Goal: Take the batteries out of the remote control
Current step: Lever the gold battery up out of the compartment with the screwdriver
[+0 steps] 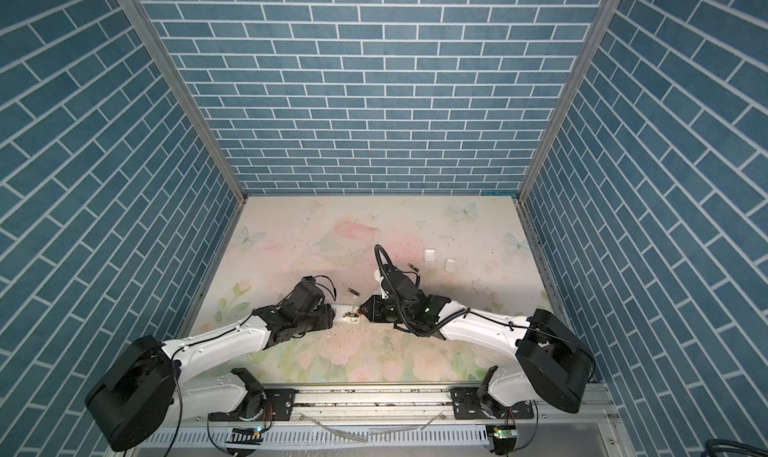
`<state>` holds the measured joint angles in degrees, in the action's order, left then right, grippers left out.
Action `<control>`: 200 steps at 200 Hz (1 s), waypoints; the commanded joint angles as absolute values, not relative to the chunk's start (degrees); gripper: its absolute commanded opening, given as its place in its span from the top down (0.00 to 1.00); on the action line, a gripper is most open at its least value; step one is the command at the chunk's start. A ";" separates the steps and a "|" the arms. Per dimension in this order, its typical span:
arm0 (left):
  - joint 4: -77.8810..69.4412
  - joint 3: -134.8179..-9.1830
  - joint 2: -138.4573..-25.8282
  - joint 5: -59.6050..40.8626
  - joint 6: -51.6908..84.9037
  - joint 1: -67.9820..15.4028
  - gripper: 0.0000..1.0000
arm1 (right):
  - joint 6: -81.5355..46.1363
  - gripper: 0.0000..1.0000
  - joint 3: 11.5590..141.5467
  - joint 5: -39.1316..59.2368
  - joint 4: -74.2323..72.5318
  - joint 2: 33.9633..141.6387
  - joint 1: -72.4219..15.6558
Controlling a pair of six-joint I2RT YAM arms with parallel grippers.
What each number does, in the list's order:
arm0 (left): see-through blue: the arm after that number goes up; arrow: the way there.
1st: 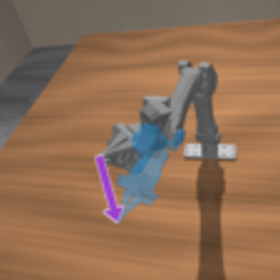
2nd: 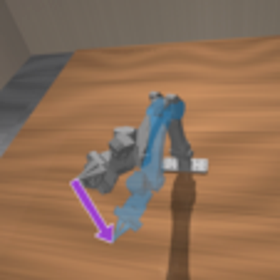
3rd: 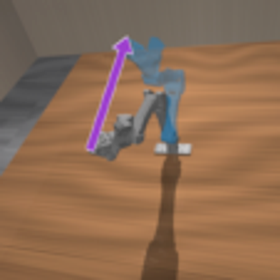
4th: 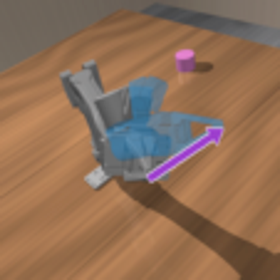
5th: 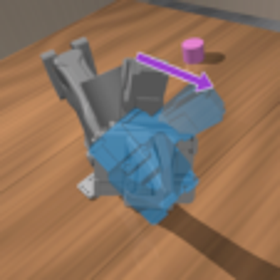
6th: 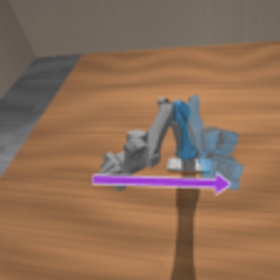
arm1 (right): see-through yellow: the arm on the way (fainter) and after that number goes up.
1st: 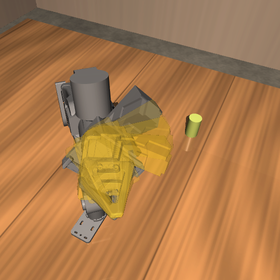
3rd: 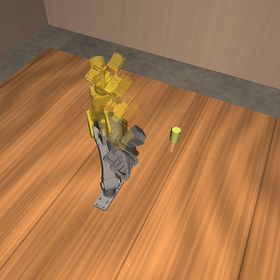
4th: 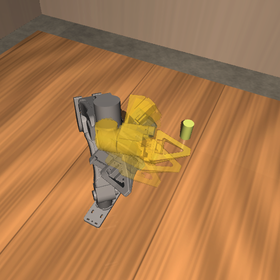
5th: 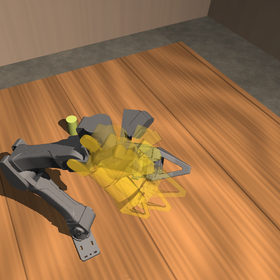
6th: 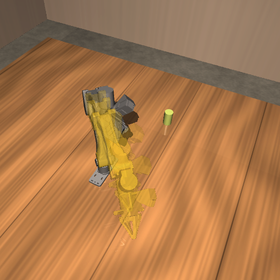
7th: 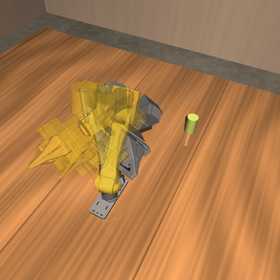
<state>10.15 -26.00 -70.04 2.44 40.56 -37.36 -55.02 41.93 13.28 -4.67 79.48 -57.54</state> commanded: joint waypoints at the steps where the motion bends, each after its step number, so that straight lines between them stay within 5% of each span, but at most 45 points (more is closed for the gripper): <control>1: 15.23 -24.46 -70.81 2.59 40.30 -37.35 0.38 | -54.10 1.00 42.94 12.76 -3.76 77.92 -58.26; 200: 15.62 -24.93 -71.18 2.57 39.97 -37.36 0.38 | -56.42 1.00 36.83 9.17 -4.54 76.22 -58.29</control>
